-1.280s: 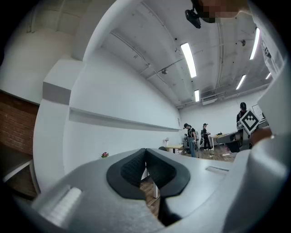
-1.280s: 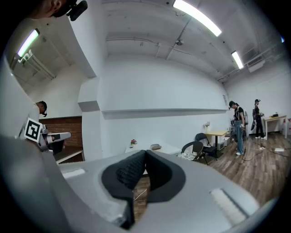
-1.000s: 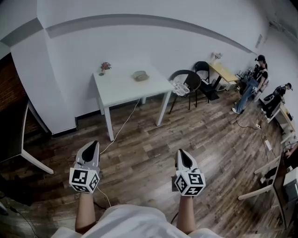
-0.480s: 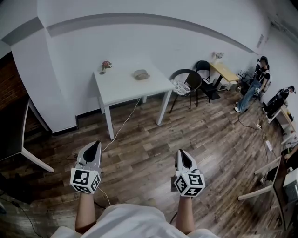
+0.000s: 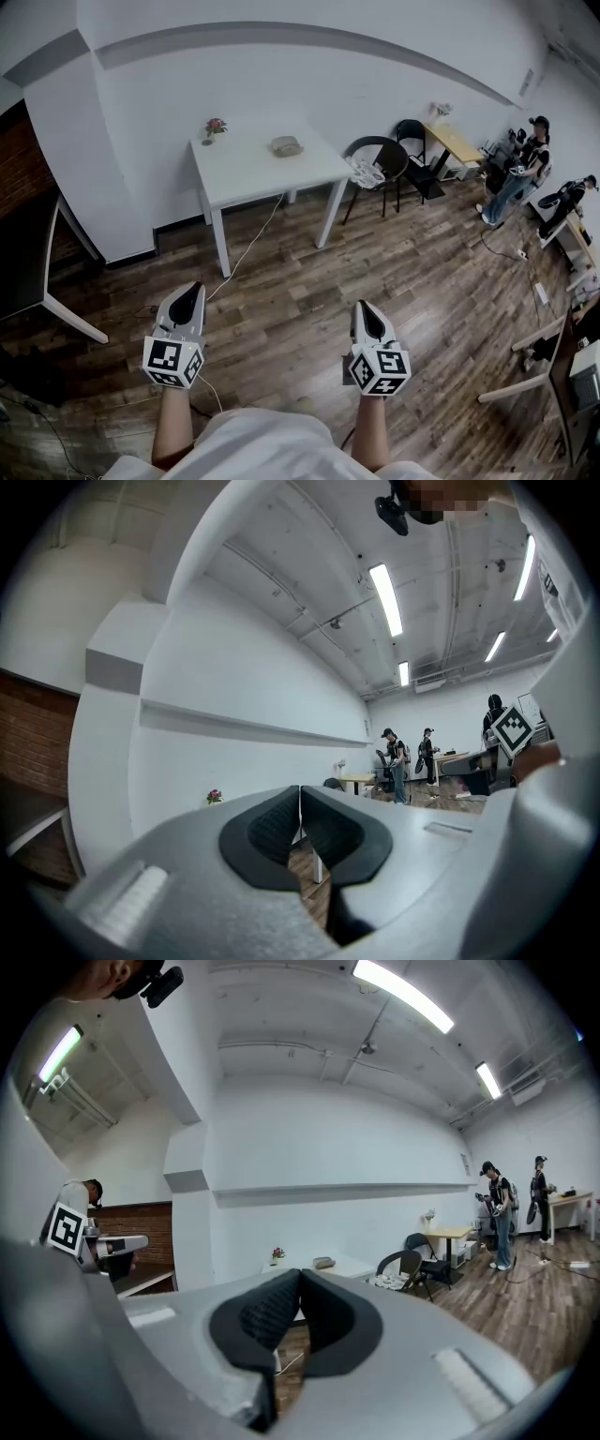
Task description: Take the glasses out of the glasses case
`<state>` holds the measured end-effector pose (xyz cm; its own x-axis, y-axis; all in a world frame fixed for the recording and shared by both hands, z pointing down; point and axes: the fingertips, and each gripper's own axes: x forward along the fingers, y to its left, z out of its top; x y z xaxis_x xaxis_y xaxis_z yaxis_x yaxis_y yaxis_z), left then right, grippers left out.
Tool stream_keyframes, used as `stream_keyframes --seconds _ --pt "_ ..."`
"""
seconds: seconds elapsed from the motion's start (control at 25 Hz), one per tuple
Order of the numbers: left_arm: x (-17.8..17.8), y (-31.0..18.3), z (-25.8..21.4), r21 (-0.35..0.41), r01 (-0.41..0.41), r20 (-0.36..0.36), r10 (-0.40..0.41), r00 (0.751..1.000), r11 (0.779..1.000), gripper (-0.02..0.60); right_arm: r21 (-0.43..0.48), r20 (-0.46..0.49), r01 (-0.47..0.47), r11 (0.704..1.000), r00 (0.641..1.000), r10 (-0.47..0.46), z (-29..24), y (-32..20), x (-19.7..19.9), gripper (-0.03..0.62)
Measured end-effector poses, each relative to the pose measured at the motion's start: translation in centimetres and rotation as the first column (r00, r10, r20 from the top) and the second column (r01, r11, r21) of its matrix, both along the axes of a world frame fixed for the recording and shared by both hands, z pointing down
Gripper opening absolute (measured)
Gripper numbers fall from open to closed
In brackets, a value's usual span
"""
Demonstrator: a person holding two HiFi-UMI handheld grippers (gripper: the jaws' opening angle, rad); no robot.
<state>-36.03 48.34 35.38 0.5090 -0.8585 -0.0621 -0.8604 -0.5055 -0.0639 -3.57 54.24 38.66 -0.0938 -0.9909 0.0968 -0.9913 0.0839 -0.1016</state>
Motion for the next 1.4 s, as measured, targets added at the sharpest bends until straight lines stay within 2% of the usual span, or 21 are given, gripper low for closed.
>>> stream_keyframes --seconds 0.16,0.36,0.96,1.24,1.4 --pt "0.0 0.3 0.1 -0.003 0.003 0.004 -0.003 1.0 1.0 0.015 0.009 0.004 -0.005 1.0 1.0 0.004 -0.2 0.2 0.1 0.003" --pt "-0.2 0.2 0.6 -0.019 0.007 -0.002 -0.007 1.0 1.0 0.08 0.006 0.007 -0.001 1.0 1.0 0.001 -0.1 0.3 -0.1 0.003" --pt "-0.7 -0.3 1.7 -0.043 -0.018 -0.022 0.017 1.0 0.999 0.08 -0.019 -0.011 -0.006 1.0 1.0 0.006 0.6 0.6 -1.3 0.003" --pt "0.8 -0.6 2.5 -0.057 -0.048 -0.017 0.047 0.999 0.997 0.08 -0.023 0.002 -0.03 0.999 1.0 0.03 1.2 0.6 0.0 0.003" --pt "1.2 -2.0 2.4 -0.062 -0.045 -0.009 0.044 0.999 0.997 0.08 -0.027 0.006 -0.018 0.999 1.0 0.018 1.1 -1.2 0.0 0.003"
